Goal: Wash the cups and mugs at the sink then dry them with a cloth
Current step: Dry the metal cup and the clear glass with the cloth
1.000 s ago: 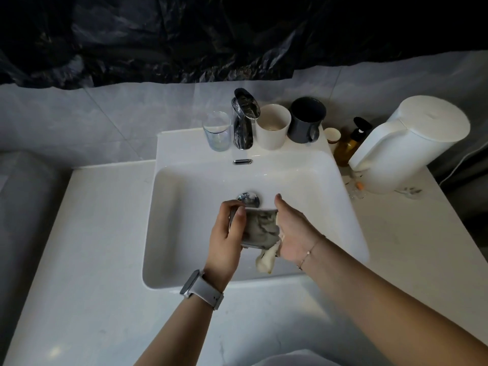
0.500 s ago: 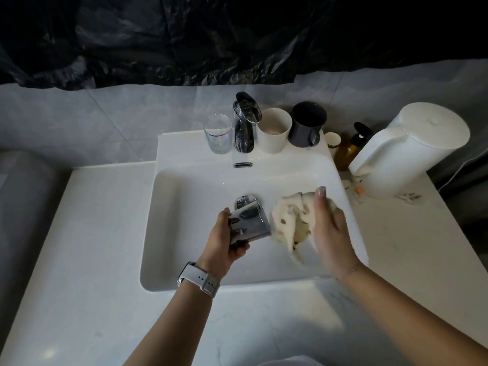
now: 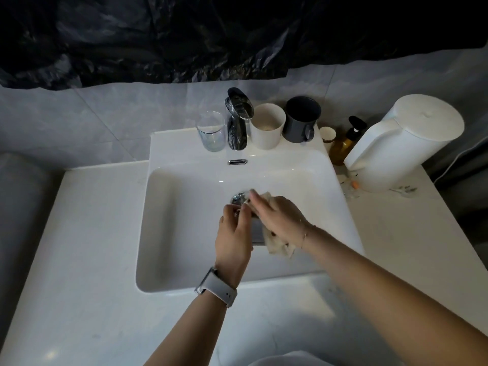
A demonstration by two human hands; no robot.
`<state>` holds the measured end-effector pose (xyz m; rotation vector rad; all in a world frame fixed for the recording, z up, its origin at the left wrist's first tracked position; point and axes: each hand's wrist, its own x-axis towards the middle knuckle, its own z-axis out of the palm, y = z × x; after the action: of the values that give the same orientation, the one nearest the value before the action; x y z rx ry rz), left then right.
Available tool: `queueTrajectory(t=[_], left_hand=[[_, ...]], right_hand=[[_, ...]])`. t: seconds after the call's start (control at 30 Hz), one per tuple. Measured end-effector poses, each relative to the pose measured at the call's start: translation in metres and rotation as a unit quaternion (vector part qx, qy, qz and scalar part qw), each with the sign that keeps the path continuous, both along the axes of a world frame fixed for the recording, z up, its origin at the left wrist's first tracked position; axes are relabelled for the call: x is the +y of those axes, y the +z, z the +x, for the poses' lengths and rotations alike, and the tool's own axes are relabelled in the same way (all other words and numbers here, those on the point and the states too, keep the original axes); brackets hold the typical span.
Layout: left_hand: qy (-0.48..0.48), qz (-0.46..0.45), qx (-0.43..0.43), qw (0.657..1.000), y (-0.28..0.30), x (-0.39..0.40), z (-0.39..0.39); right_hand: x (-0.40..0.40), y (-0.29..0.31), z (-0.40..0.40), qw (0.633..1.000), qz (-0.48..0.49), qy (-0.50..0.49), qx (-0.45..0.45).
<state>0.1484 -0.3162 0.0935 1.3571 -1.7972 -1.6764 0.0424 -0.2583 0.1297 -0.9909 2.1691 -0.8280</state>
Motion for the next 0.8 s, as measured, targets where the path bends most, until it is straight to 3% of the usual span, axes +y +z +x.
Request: queueTrajectory(t=[0.07,0.17,0.3,0.43,0.5,0.63,0.73,0.8], left_hand=[[-0.02,-0.066,-0.018,0.997,0.001,0.002,0.002],[-0.031,-0.09,-0.013,0.995,-0.004,0.004,0.007],[-0.01,-0.122,0.016,0.992,-0.008,0.005,0.007],[0.088,-0.022,0.084,0.992,-0.01,0.007,0.003],[0.116,0.055,0.107,0.986,-0.014,0.007,-0.001],[0.128,0.242,0.086,0.958,-0.012,0.003,-0.004],[0.11,0.374,0.055,0.919,0.002,-0.002,-0.002],[0.11,0.424,0.05,0.897,0.012,0.0,-0.001]], right_hand=[[-0.004,-0.001,-0.01,0.985,0.018,-0.03,-0.169],[-0.005,-0.013,-0.018,0.926,0.024,-0.142,-0.35],[-0.012,-0.036,-0.014,0.857,0.017,-0.24,-0.456],[-0.016,-0.038,0.003,0.801,-0.082,-0.326,-0.495],[-0.014,-0.034,0.01,0.812,-0.121,-0.347,-0.454],[0.001,-0.027,0.028,0.909,-0.18,-0.27,-0.263],[0.02,-0.039,0.026,0.96,-0.244,-0.108,-0.089],[0.027,-0.042,0.012,0.964,-0.263,0.01,-0.017]])
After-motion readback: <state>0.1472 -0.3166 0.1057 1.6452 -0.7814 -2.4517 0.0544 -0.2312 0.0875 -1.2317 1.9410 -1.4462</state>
